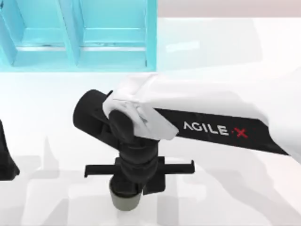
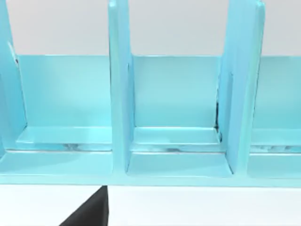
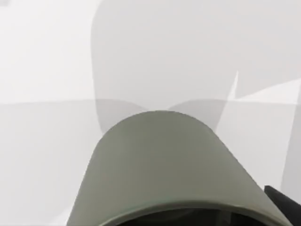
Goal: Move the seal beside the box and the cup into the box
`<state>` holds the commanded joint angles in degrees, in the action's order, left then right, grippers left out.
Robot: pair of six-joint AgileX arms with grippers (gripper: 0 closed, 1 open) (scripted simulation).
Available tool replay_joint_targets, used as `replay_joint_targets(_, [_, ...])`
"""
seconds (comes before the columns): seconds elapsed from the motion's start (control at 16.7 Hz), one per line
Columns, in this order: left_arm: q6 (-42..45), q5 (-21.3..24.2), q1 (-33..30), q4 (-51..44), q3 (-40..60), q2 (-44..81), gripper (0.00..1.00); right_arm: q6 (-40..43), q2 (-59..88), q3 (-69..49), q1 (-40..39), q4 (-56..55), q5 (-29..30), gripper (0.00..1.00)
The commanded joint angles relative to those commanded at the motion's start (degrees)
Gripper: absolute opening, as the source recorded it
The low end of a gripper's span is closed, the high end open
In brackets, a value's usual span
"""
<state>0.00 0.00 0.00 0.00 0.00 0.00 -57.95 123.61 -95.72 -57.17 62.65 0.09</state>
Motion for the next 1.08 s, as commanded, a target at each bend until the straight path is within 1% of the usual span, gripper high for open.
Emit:
replay_joint_targets(0.3, [0.0, 0.0, 0.0, 0.0, 0.0, 0.0, 1.0, 4.76, -14.29, 5.73, 4.94, 7.0, -0.09, 0.0])
replay_joint_targets(0.42, [0.0, 0.0, 0.0, 0.0, 0.0, 0.0, 1.0, 6.11, -17.47, 7.34, 6.3, 9.17, -0.13, 0.0])
replay_joint_targets(0.84, [0.0, 0.0, 0.0, 0.0, 0.0, 0.0, 1.0, 6.97, -18.11, 7.77, 6.93, 9.74, 0.0, 0.0])
replay_joint_targets(0.96, [0.0, 0.0, 0.0, 0.0, 0.0, 0.0, 1.0, 9.83, -18.57, 8.7, 9.78, 9.7, 0.41, 0.0])
replay_joint_targets(1.08, [0.0, 0.0, 0.0, 0.0, 0.0, 0.0, 1.0, 14.66, -19.54, 10.08, 14.81, 9.46, 1.07, 0.0])
